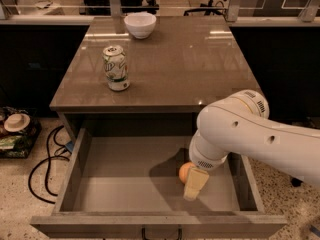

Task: Pick orange from top drawer and place on counter

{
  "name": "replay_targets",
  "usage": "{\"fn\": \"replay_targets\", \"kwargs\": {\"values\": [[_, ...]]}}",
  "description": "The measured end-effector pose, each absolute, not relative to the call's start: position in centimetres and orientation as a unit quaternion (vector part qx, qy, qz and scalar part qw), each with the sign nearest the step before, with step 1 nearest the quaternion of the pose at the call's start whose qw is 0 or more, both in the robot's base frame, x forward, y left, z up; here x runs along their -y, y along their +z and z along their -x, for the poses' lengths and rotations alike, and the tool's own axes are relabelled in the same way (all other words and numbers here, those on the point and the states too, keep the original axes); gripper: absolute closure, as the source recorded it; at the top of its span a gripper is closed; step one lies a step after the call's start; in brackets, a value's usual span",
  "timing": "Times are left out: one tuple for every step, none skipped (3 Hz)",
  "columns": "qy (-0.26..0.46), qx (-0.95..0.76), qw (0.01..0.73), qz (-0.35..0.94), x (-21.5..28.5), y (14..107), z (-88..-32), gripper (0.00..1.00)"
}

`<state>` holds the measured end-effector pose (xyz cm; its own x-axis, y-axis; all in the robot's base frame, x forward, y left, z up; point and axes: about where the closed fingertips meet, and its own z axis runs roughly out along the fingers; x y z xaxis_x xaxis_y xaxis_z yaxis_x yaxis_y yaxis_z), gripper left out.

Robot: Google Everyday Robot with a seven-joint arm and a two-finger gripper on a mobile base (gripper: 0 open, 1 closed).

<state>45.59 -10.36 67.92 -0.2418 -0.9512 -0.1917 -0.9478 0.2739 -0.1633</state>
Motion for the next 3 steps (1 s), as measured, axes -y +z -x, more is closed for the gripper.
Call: {"fn": "replay_targets", "kwargs": {"values": [[-0.002,-0.787,0.118,0.605,10.1,66.1,-45.8,0.0],[0.007,-0.789,0.111,0.604,10.2,64.6,-45.9,0.0],[0.024,-0.793,0.115,0.598,10.7,63.6,-46.2,0.0]]}}
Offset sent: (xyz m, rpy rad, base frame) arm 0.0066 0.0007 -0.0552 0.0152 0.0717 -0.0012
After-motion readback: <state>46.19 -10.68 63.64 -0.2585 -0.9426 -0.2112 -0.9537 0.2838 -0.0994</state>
